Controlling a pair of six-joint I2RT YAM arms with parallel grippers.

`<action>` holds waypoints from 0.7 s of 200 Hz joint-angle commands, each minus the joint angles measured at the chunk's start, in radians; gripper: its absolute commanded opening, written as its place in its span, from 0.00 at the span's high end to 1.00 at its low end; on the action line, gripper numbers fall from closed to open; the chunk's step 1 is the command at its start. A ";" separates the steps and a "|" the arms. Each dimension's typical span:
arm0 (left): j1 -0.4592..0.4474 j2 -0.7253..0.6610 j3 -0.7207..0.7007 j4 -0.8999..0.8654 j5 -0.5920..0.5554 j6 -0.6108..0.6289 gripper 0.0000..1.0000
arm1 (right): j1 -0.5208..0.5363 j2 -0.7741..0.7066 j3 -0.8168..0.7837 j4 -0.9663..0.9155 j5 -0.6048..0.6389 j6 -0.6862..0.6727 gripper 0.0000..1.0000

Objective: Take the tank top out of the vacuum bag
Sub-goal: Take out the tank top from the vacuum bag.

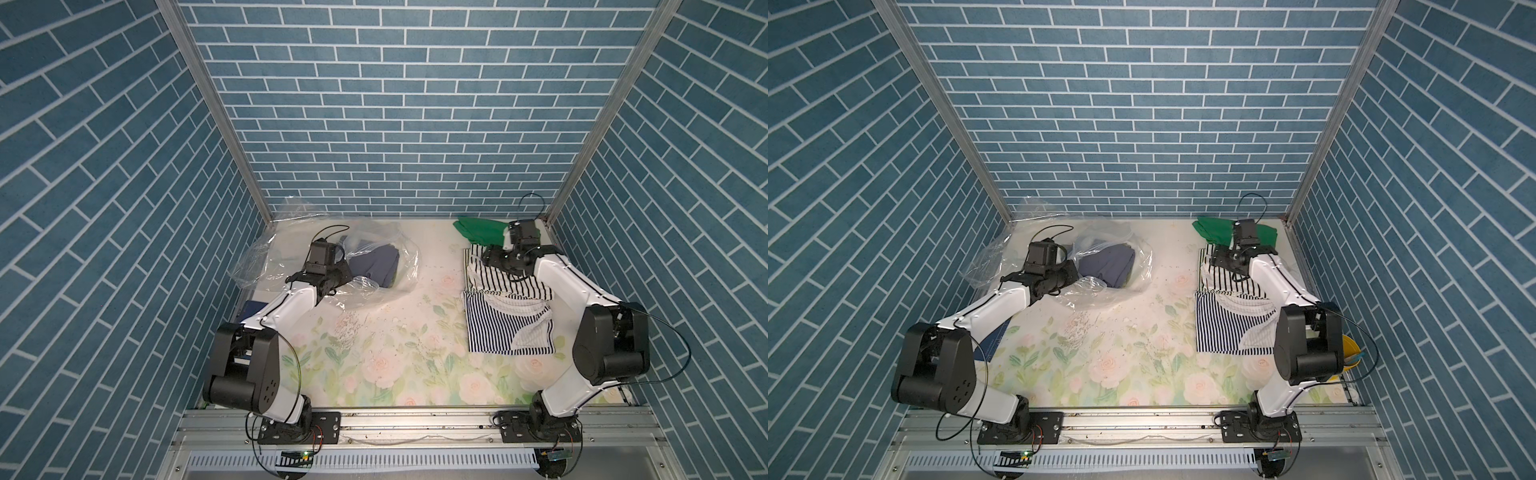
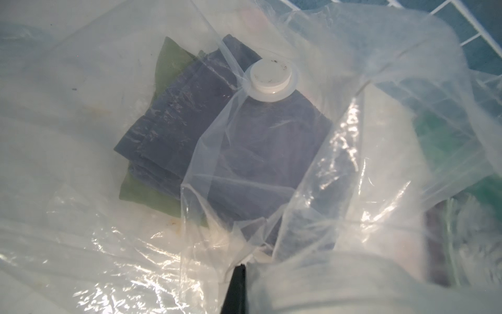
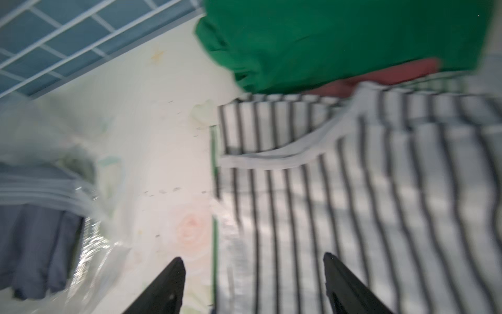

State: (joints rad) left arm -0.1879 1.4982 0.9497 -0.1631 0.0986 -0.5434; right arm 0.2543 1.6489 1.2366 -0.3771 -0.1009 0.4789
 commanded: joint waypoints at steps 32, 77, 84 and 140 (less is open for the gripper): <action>-0.002 -0.068 -0.095 0.023 0.023 0.073 1.00 | 0.279 0.034 -0.128 0.450 -0.113 0.320 0.27; -0.002 -0.120 -0.163 0.025 0.068 0.103 1.00 | 0.452 0.251 0.042 0.497 -0.067 0.399 0.32; -0.001 -0.123 -0.169 0.027 0.078 0.107 1.00 | 0.468 0.276 0.066 0.504 -0.066 0.417 0.34; -0.002 -0.098 -0.154 0.071 0.114 0.123 1.00 | 0.529 0.406 0.159 0.548 -0.063 0.536 0.34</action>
State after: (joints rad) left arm -0.1883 1.3876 0.7933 -0.1215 0.1879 -0.4400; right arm 0.7818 2.0159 1.3640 0.1509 -0.1833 0.9287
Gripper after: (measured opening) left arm 0.055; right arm 0.635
